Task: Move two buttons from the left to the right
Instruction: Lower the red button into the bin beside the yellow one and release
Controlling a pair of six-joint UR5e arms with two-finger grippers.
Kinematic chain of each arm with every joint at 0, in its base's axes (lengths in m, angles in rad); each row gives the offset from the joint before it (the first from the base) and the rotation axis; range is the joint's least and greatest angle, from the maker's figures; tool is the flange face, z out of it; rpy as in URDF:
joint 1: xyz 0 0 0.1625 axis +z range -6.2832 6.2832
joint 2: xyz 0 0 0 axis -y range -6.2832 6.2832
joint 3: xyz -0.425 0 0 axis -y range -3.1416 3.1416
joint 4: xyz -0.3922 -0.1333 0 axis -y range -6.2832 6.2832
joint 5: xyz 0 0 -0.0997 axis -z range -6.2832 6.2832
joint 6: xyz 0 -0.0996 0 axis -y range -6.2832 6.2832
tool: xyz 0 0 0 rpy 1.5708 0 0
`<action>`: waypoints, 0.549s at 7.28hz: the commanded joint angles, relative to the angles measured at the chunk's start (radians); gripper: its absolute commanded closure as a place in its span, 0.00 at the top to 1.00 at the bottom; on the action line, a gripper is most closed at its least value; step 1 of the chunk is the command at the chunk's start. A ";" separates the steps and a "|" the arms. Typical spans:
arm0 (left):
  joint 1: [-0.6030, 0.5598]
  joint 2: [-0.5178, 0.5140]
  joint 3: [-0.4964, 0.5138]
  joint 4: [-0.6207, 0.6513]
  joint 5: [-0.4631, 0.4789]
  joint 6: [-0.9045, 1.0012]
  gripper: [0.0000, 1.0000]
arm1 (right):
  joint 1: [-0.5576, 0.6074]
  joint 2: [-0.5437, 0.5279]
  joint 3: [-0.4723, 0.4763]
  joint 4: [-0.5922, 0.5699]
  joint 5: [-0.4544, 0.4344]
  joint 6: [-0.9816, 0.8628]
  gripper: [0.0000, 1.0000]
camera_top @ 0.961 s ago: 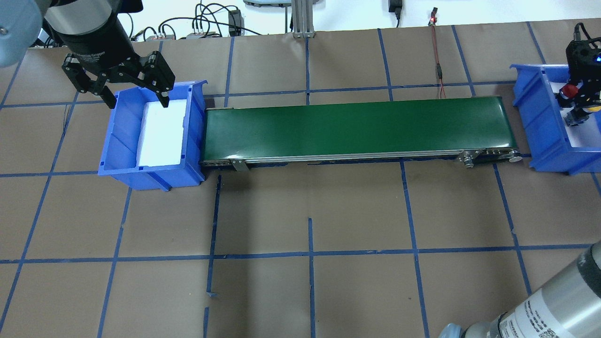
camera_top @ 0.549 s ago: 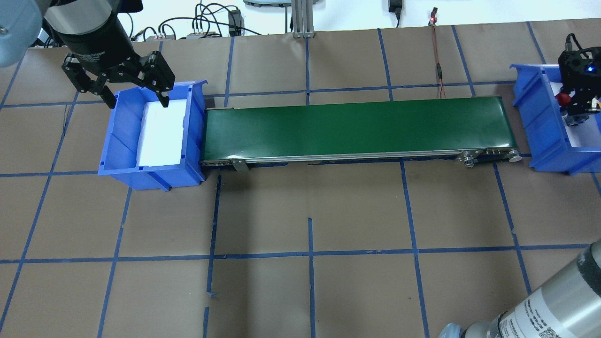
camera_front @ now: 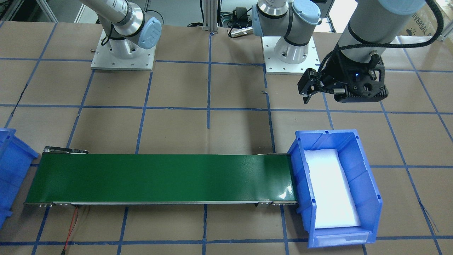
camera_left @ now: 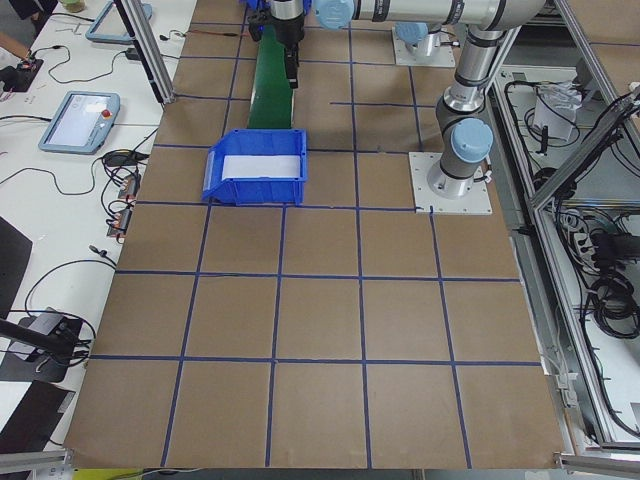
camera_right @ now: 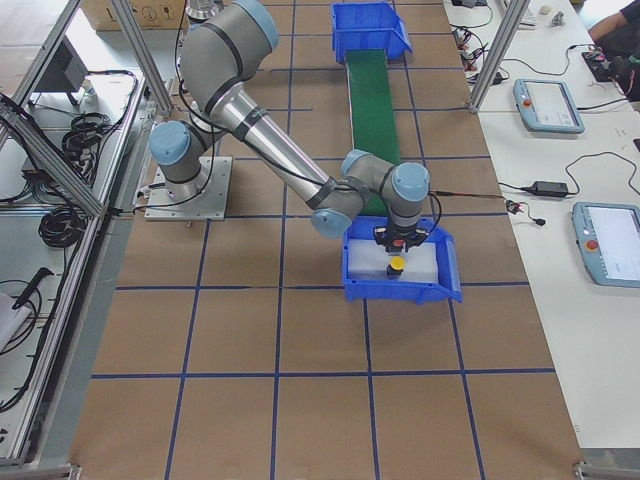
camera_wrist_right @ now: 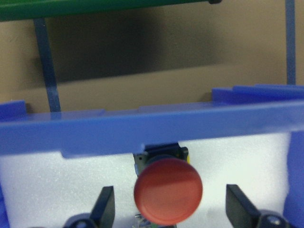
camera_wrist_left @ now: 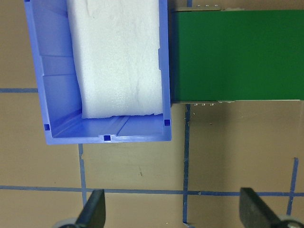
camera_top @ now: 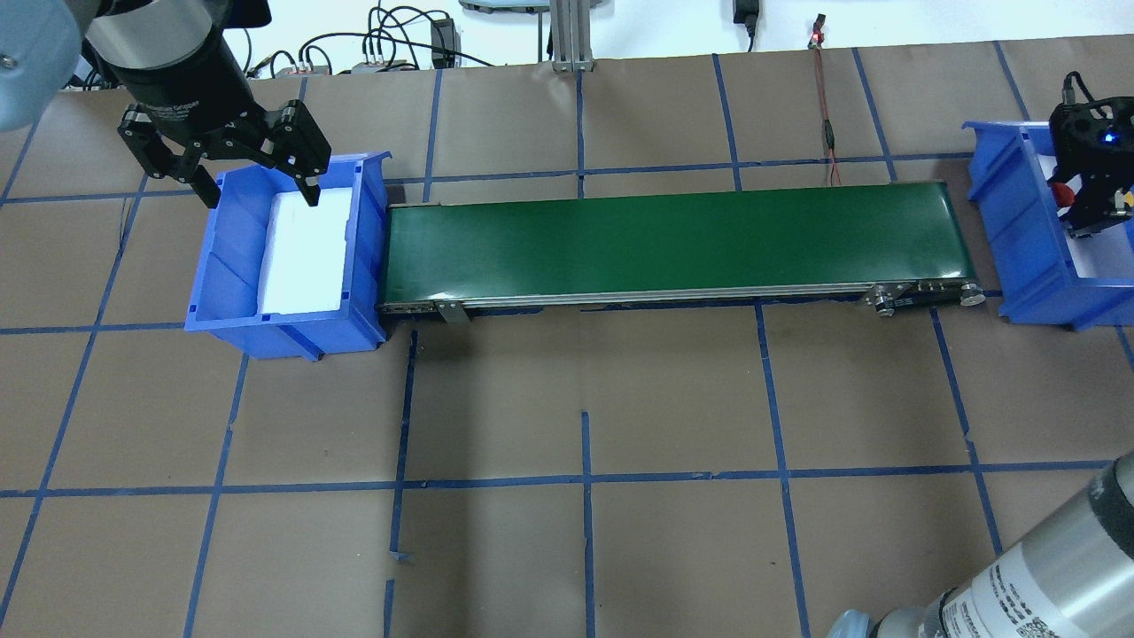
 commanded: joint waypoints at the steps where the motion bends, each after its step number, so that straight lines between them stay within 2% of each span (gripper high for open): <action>1: 0.001 0.000 0.000 0.000 0.001 0.000 1.00 | -0.001 -0.046 -0.078 0.117 -0.003 0.008 1.00; 2: 0.001 0.000 0.000 0.000 0.000 0.000 1.00 | 0.004 -0.077 -0.157 0.271 -0.007 0.064 1.00; 4: 0.000 0.000 0.000 0.000 0.000 0.000 1.00 | 0.045 -0.103 -0.261 0.412 -0.041 0.307 1.00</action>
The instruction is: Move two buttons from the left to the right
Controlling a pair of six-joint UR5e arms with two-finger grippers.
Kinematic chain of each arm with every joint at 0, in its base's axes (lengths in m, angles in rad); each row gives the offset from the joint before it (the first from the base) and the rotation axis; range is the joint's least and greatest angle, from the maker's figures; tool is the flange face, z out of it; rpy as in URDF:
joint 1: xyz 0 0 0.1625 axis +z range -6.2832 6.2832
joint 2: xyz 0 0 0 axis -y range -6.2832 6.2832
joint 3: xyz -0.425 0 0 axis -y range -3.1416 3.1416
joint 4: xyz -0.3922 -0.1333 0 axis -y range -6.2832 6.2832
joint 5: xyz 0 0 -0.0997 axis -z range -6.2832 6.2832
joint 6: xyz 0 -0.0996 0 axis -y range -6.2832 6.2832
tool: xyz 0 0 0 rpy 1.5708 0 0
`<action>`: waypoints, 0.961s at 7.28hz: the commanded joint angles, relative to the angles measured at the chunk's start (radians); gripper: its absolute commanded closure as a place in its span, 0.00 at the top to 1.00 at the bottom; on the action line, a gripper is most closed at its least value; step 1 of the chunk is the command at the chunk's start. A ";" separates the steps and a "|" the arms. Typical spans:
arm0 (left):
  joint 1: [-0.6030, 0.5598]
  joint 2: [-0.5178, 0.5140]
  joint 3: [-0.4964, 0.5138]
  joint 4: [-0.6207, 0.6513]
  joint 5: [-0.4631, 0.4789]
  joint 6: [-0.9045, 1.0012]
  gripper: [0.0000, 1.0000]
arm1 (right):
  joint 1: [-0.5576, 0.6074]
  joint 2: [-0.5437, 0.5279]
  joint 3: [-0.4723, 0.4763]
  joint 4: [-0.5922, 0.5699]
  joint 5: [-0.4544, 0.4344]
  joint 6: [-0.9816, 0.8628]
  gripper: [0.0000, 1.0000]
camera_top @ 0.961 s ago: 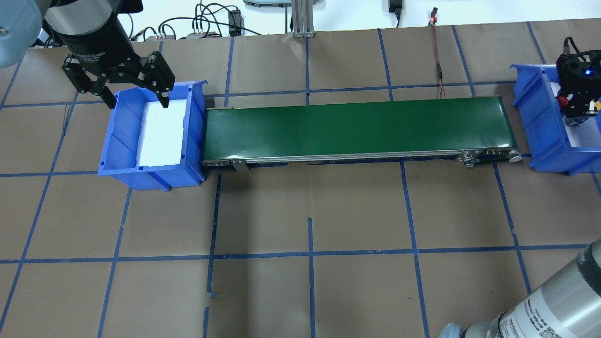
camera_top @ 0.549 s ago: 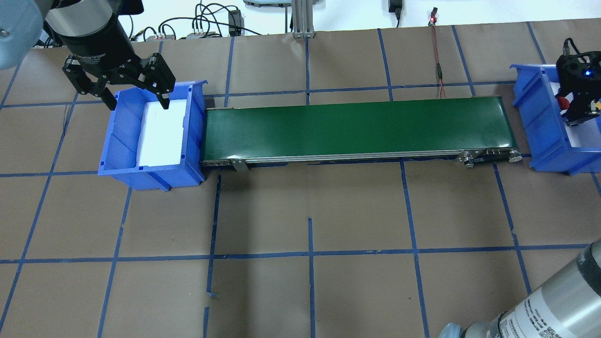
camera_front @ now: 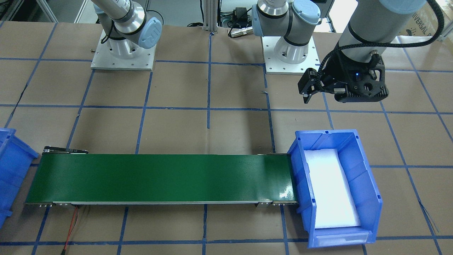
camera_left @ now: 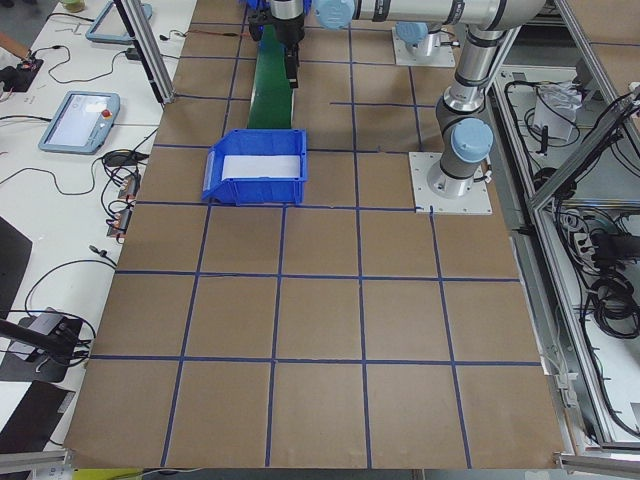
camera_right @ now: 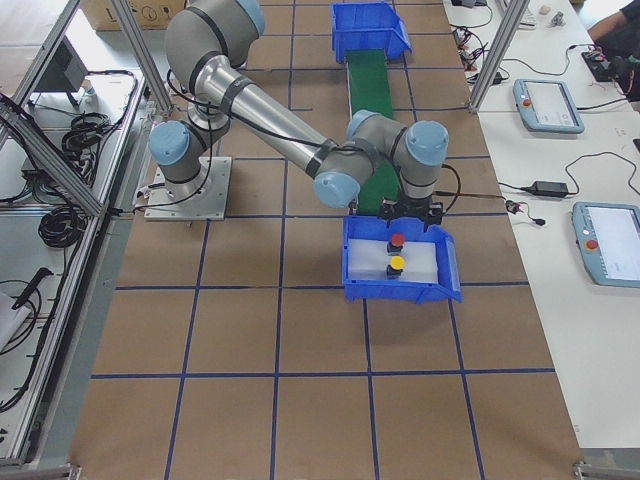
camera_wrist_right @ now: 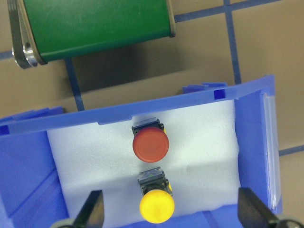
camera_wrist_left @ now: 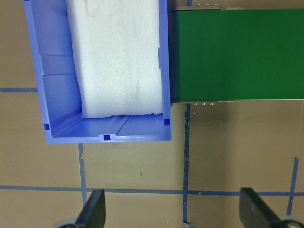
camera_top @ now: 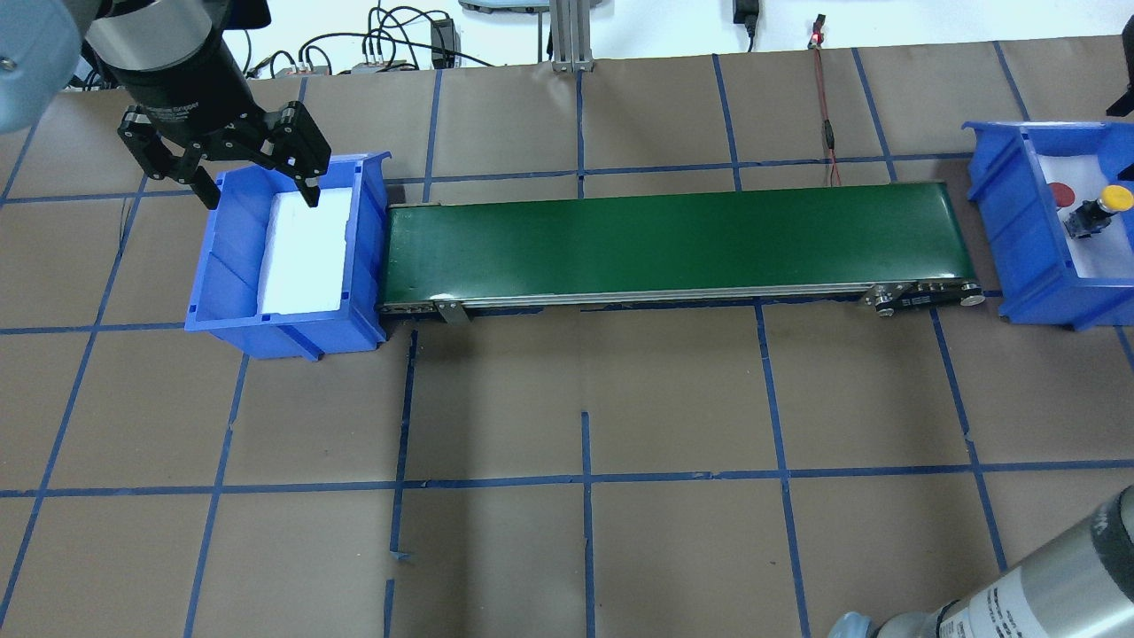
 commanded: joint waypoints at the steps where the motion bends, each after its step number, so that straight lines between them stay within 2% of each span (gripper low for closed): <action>1: 0.000 0.000 0.000 0.000 0.000 0.000 1.00 | 0.085 -0.038 -0.078 0.160 -0.044 0.313 0.99; 3: -0.001 0.003 -0.006 -0.002 0.001 0.000 1.00 | 0.217 -0.122 -0.058 0.214 -0.040 0.576 0.98; 7: 0.000 0.008 -0.009 0.000 0.003 0.002 1.00 | 0.539 -0.210 0.011 0.242 -0.051 1.342 1.00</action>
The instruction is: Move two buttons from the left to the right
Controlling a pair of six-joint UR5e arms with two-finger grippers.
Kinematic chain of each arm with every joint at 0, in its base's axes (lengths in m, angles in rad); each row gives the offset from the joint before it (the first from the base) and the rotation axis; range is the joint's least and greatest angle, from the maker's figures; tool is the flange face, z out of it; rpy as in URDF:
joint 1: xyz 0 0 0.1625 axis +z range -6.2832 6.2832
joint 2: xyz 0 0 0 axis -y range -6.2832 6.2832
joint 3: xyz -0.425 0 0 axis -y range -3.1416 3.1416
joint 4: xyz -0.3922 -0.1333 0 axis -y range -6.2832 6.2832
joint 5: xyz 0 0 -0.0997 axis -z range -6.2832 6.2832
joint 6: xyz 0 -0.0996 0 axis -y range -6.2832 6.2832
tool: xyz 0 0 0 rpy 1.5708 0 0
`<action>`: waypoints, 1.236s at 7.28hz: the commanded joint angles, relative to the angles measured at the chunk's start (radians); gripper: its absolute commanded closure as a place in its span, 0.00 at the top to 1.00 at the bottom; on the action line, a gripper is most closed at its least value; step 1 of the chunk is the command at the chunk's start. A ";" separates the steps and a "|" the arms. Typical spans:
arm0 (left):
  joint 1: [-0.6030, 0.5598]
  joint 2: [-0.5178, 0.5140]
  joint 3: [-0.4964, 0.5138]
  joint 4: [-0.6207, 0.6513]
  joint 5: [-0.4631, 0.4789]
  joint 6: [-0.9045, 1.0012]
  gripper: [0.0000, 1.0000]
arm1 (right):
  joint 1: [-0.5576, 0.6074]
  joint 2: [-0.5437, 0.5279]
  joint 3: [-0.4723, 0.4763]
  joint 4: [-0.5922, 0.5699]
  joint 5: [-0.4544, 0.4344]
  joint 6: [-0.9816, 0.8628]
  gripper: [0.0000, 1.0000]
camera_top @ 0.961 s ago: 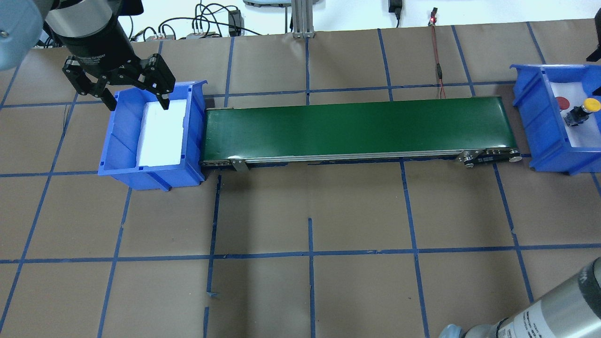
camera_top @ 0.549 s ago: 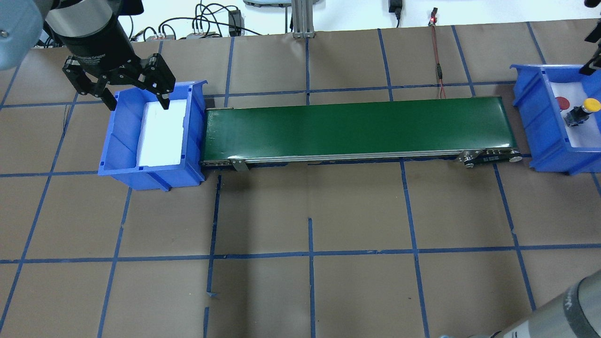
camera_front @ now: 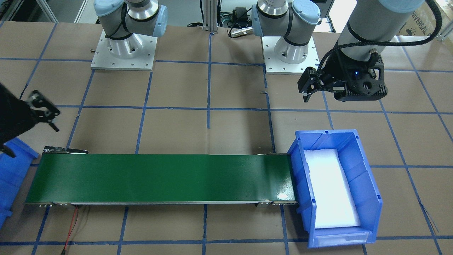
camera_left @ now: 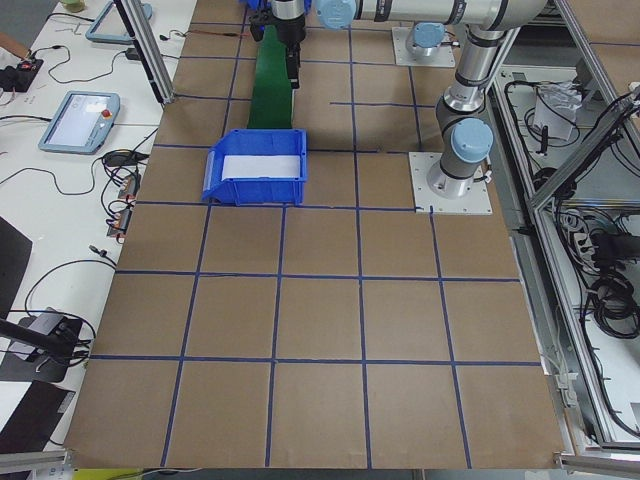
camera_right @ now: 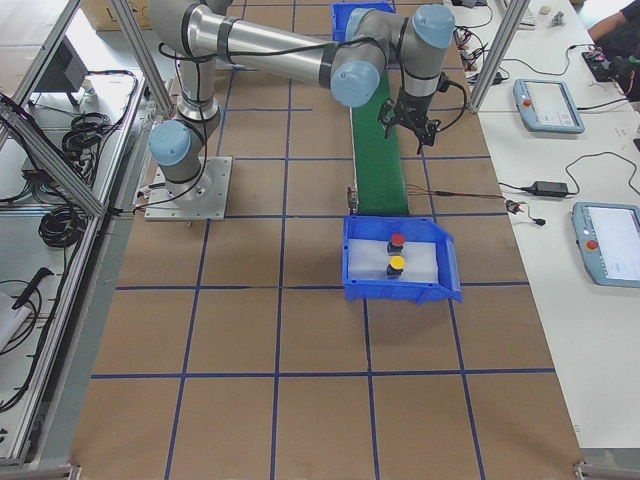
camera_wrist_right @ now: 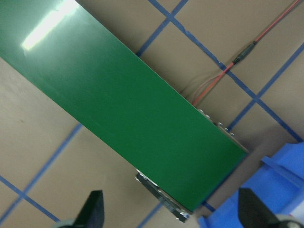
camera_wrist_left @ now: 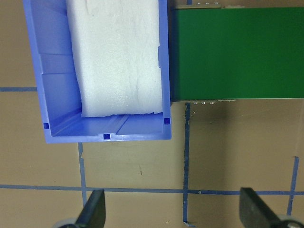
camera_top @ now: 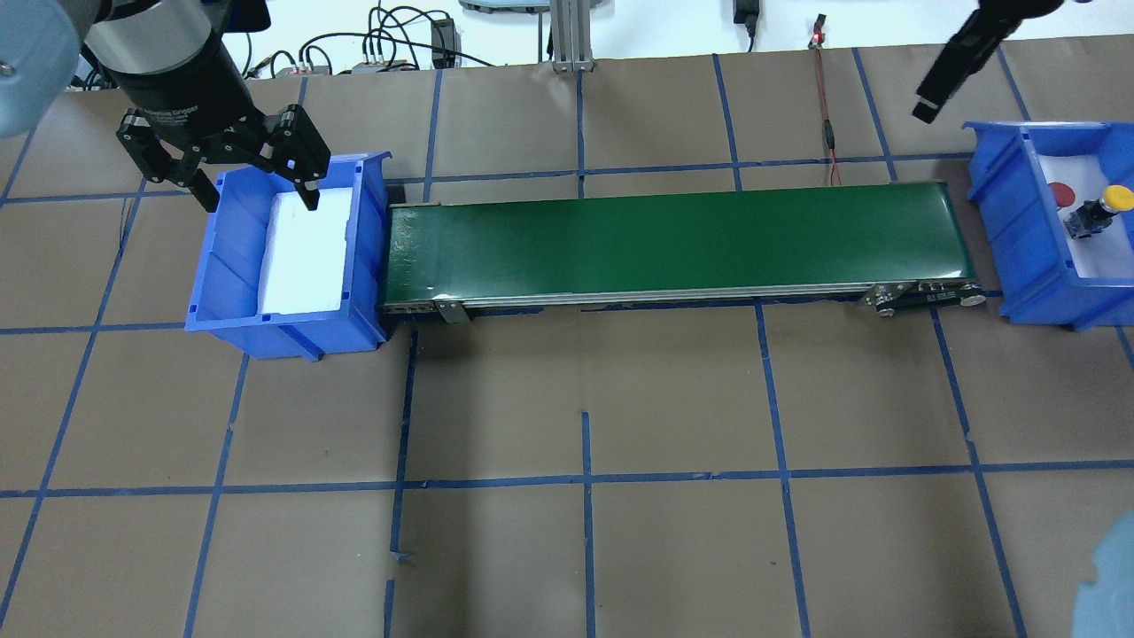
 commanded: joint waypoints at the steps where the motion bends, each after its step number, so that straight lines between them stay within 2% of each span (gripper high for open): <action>1: 0.000 0.002 0.001 0.000 -0.001 0.000 1.00 | 0.147 -0.025 0.028 -0.002 -0.002 0.441 1.00; 3: 0.000 0.003 0.001 0.000 0.002 0.000 1.00 | 0.174 -0.028 0.031 0.004 0.018 0.731 1.00; 4: 0.000 0.002 0.001 0.000 0.000 0.000 1.00 | 0.197 -0.044 0.035 0.015 0.055 0.848 1.00; 9: 0.000 0.002 0.001 0.000 0.000 0.000 1.00 | 0.203 -0.115 0.108 0.024 0.046 0.892 1.00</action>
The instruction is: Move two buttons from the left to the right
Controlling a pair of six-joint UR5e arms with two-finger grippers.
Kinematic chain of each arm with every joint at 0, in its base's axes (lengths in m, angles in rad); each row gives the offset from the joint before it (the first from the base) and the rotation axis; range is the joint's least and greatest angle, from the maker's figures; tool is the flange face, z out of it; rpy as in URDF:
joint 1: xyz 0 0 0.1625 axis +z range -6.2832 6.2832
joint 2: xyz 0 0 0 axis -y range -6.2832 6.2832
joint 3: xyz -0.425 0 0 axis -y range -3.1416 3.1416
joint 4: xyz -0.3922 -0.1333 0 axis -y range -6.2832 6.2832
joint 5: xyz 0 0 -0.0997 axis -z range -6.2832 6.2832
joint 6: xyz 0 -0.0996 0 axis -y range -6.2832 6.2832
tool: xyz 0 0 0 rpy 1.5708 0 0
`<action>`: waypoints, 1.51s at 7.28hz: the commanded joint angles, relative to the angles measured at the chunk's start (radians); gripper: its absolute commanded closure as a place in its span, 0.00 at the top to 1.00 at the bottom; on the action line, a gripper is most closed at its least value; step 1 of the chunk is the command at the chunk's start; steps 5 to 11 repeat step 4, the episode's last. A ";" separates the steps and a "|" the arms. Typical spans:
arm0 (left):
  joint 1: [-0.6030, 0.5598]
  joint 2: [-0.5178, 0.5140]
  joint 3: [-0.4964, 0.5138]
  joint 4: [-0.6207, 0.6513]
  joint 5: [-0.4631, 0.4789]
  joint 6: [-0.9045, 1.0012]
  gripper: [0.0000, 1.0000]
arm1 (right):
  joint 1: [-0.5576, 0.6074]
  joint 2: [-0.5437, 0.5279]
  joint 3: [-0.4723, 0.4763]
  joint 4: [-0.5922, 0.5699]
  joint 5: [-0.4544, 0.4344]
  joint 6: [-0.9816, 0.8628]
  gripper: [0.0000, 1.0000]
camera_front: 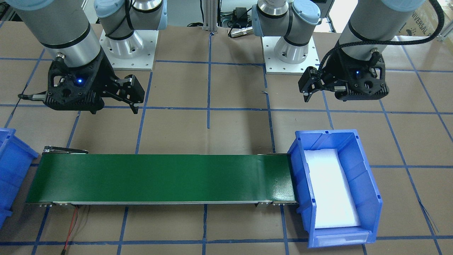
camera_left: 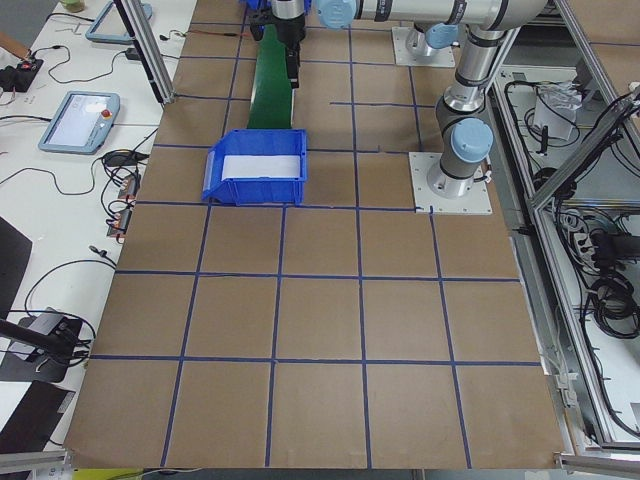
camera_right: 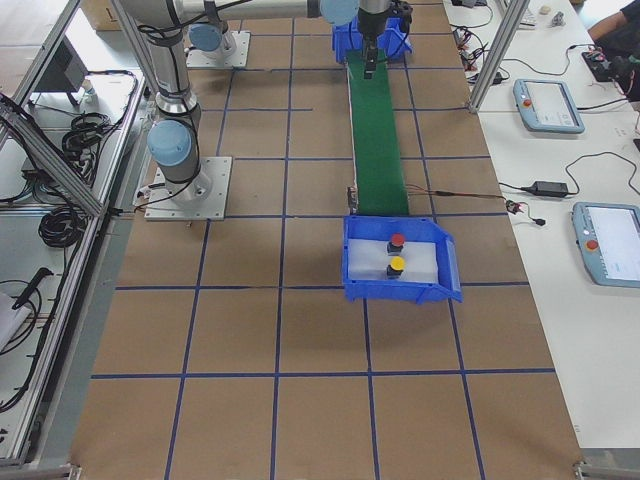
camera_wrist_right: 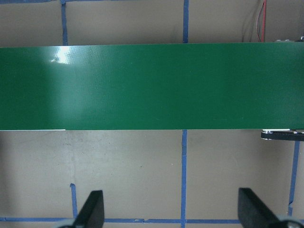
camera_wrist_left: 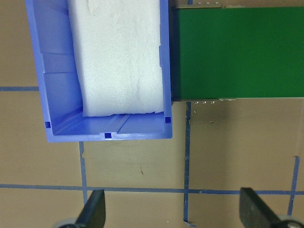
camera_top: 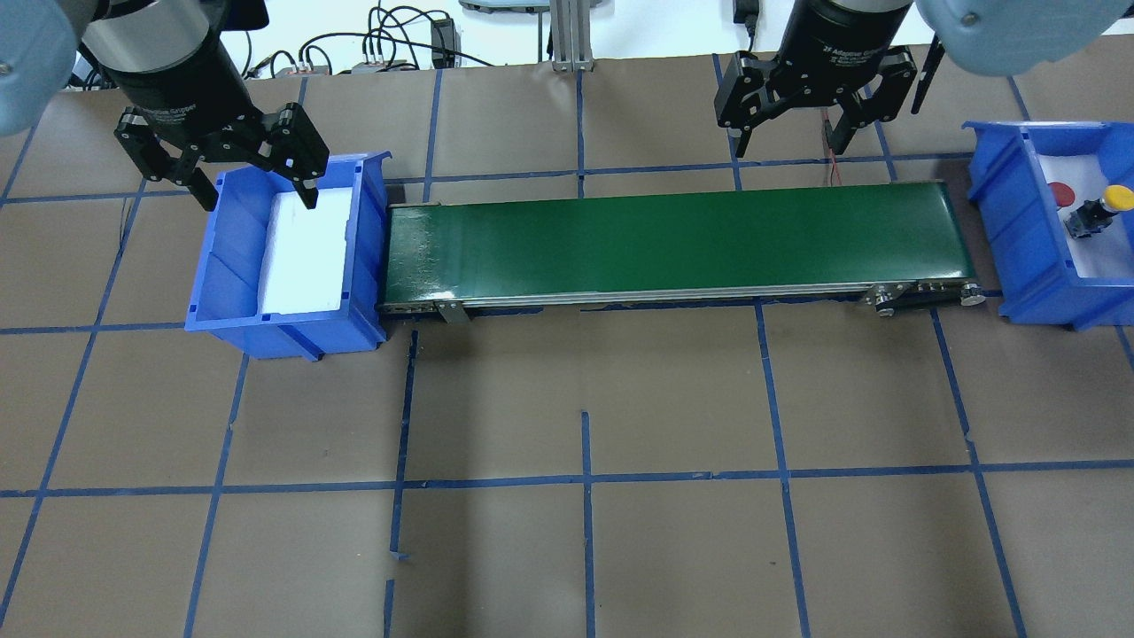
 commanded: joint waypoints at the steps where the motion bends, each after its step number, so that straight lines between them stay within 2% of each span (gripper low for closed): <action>1: -0.001 -0.003 0.000 0.010 -0.004 0.000 1.00 | -0.001 -0.009 0.007 -0.005 -0.001 -0.003 1.00; 4: -0.010 -0.024 0.001 0.058 -0.021 -0.015 1.00 | -0.001 -0.007 0.008 -0.004 -0.002 -0.010 1.00; 11: -0.010 -0.024 0.001 0.058 -0.021 -0.015 1.00 | -0.001 -0.007 0.008 -0.004 -0.002 -0.010 1.00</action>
